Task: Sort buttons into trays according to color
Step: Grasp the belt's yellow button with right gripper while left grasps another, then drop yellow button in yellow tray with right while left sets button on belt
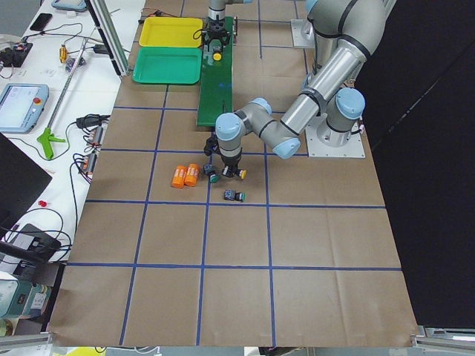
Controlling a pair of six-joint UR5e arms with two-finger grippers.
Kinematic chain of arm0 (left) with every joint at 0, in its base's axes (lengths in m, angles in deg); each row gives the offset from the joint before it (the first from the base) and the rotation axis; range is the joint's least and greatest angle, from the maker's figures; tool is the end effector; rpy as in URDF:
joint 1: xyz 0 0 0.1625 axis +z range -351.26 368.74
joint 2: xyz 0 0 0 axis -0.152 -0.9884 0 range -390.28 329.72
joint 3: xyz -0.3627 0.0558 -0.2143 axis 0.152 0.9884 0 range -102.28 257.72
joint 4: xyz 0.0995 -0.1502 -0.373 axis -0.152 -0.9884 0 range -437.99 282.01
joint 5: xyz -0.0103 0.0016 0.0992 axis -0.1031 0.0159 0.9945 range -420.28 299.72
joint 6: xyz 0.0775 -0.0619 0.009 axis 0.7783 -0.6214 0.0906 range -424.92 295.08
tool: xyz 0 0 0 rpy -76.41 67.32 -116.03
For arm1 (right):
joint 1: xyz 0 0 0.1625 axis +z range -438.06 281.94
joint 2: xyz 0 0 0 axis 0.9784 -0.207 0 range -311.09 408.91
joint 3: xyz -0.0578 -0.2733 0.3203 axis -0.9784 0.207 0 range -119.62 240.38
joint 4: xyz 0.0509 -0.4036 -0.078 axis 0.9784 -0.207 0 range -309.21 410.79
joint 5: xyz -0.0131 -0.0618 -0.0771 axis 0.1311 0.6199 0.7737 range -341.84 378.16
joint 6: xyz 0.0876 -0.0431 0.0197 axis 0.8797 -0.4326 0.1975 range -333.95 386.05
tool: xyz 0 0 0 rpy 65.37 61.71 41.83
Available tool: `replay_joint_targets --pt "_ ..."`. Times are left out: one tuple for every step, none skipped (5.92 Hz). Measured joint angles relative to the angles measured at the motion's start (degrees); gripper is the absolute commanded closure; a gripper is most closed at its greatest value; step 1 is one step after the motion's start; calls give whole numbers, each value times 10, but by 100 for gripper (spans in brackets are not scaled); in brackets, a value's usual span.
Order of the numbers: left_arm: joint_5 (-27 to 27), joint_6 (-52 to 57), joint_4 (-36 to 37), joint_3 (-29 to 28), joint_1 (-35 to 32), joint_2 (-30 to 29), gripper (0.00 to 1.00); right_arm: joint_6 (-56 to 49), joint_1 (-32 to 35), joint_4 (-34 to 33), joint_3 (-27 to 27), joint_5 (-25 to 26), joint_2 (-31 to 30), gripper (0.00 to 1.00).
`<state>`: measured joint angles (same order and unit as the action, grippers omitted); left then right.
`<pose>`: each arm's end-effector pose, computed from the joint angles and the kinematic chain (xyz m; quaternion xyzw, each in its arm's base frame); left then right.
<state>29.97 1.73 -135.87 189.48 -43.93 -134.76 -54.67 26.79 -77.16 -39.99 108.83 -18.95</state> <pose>0.2065 -0.4900 0.2356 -0.2530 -0.9668 -0.0238 0.0270 0.2814 -0.5457 0.2557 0.7395 -0.6714 0.0366 0.0307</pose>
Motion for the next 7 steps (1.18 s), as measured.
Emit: replay_joint_targets --pt "-1 27 -65 -46 -57 13 100 -9 -9 6 -1 22 -1 86" --pt "-1 60 -104 -77 -125 19 100 -23 -22 9 -4 30 -2 91" --pt "0 97 -117 -90 -201 17 100 -45 -40 12 -7 33 -11 92" --pt "0 134 -120 -91 -274 17 100 -71 -63 27 -5 33 -33 92" --pt "0 163 -118 -85 -324 16 99 -95 -89 49 1 33 -61 92" --pt "-3 181 -111 -81 -348 7 99 -112 -111 56 13 31 -77 91" --pt "-7 187 -101 -79 -358 -4 93 -123 -124 55 38 29 -69 91"
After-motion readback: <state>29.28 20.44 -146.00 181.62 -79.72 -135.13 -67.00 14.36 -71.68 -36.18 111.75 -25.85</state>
